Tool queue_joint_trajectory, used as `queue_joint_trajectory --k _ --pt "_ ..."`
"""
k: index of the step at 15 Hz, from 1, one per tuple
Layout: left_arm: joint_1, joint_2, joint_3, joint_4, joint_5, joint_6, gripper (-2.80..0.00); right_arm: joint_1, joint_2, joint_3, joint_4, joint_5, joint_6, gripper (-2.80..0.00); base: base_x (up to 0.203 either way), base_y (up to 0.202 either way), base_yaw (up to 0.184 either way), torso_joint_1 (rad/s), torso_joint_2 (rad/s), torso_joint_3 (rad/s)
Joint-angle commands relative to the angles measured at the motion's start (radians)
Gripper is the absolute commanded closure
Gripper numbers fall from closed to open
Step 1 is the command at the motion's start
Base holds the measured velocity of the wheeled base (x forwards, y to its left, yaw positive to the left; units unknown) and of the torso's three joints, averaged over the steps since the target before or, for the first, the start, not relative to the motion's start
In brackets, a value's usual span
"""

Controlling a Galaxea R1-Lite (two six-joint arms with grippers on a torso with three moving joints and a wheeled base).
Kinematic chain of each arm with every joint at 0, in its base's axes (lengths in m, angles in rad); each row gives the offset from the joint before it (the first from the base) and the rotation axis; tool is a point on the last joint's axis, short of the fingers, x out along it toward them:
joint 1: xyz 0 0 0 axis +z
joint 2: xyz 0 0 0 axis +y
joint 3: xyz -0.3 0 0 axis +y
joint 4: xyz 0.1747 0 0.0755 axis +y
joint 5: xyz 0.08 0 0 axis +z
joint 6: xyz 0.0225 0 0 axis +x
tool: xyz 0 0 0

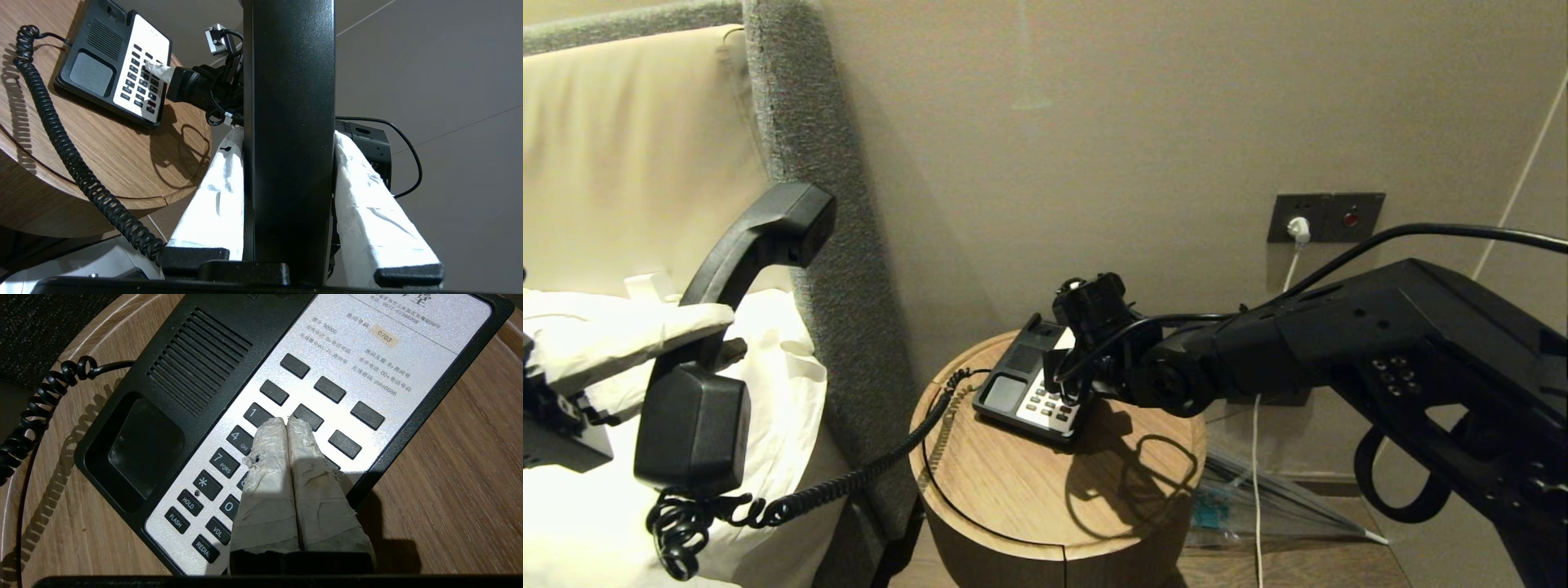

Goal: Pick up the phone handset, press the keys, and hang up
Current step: Dial the number

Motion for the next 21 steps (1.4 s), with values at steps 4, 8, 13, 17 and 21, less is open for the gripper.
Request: queue_joint_trajectory --k 4,8,13,17,21 --pt "0.001 0.000 0.000 -0.003 -0.009 -0.006 0.00 -0.001 -0.002 0.012 0.002 -0.001 0.002 0.00 0.000 0.000 0.000 0.000 0.00 0.000" --pt "0.001 0.000 0.002 -0.004 -0.009 -0.006 0.00 -0.001 -0.001 0.017 0.004 -0.001 0.002 0.00 0.000 0.000 0.000 0.000 0.00 0.000" --pt "0.001 0.000 0.006 -0.004 -0.009 -0.006 0.00 -0.001 0.005 0.014 0.004 -0.001 0.000 0.00 0.000 0.000 0.000 0.000 0.00 0.000" --pt "0.001 -0.003 0.006 -0.003 -0.009 -0.006 0.00 -0.001 0.016 0.014 -0.001 -0.001 0.000 0.00 0.000 0.000 0.000 0.000 0.00 0.000" --pt "0.001 -0.005 0.008 -0.003 -0.009 -0.006 0.00 -0.001 0.002 0.017 0.005 -0.001 0.000 0.00 0.000 0.000 0.000 0.000 0.00 0.000"
